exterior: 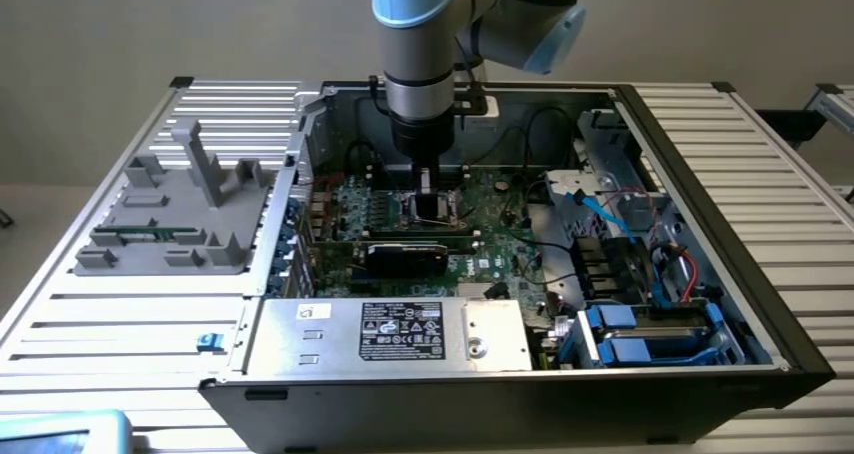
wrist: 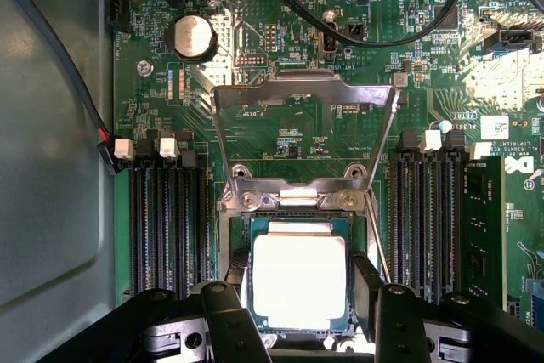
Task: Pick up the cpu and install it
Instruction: 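Place the cpu into insertion slot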
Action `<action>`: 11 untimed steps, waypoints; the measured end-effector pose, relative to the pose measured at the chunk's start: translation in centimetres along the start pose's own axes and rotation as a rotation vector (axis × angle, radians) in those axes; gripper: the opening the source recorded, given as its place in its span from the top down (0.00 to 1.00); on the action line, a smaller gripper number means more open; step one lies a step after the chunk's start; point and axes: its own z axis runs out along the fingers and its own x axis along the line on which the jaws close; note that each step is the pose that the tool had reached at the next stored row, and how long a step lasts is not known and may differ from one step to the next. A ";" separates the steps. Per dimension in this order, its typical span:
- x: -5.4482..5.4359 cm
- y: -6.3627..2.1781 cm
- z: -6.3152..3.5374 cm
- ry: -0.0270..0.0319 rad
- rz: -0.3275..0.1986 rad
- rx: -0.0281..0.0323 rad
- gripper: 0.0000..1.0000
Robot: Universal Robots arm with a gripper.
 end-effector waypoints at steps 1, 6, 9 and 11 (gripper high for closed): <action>0.0 -0.01 0.01 0.0001 0.000 -0.0008 0.44; 0.0 -0.02 0.03 0.0001 0.000 -0.0017 0.44; 0.0 -0.02 0.03 0.0002 0.000 -0.0017 0.44; 0.0 -0.01 0.04 0.0002 0.000 -0.0017 0.44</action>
